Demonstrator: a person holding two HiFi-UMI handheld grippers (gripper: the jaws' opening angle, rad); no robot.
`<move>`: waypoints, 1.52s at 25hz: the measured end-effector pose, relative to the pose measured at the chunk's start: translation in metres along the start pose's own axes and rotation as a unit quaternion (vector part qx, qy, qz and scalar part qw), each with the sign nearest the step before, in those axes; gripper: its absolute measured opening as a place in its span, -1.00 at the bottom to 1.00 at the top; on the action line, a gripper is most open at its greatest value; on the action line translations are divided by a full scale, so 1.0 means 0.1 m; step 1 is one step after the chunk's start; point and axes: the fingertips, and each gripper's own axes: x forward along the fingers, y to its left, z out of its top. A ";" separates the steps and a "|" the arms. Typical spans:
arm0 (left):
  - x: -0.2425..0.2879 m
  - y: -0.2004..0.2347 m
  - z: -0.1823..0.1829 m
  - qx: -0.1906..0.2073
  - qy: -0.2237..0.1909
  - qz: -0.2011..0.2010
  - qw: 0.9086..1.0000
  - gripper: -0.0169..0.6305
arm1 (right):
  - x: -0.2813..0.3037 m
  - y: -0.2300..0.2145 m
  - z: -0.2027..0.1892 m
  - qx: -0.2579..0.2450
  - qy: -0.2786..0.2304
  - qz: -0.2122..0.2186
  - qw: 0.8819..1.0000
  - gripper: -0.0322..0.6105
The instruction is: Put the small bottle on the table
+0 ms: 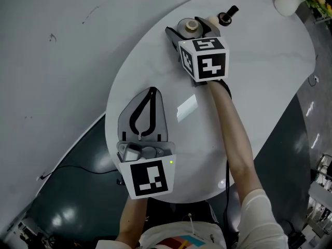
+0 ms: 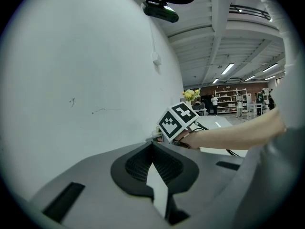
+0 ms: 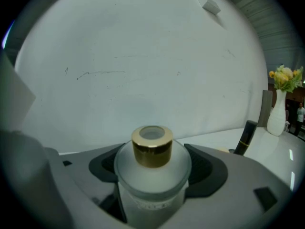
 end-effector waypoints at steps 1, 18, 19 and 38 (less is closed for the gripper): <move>-0.02 0.01 0.03 0.002 -0.002 0.002 1.000 -0.90 | -0.03 -0.01 0.05 0.001 -0.006 -0.004 1.000 0.20; -0.68 0.19 1.27 0.019 -0.110 0.030 0.993 -0.90 | -1.51 0.09 1.41 -0.009 -0.105 -0.029 0.994 0.10; -0.75 0.19 1.37 0.021 -0.117 0.031 0.992 -0.90 | -1.66 0.12 1.51 -0.015 -0.115 -0.033 0.993 0.02; -1.91 -0.12 2.53 0.011 -0.212 -0.022 0.977 -0.90 | -4.64 0.94 2.16 -0.004 -0.315 -0.120 0.942 -0.86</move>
